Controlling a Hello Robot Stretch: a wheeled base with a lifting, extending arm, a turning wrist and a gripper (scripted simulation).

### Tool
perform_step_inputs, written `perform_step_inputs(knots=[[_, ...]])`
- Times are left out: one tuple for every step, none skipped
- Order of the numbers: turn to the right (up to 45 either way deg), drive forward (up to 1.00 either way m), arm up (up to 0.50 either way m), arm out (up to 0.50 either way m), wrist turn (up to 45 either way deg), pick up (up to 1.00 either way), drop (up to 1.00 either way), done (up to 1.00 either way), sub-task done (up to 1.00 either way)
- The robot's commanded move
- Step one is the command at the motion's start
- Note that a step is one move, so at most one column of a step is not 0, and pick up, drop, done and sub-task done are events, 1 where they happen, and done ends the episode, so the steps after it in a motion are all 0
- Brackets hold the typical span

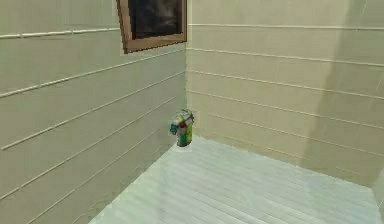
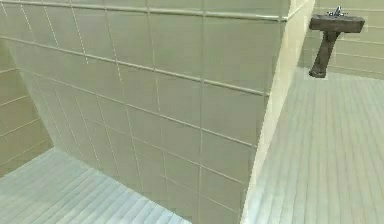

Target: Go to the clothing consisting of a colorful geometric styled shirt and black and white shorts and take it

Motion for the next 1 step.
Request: perform_step_inputs(knots=[[0.0, 0.95, 0.0, 0.0, 0.0, 0.0, 0.0, 0.0, 0.0]])
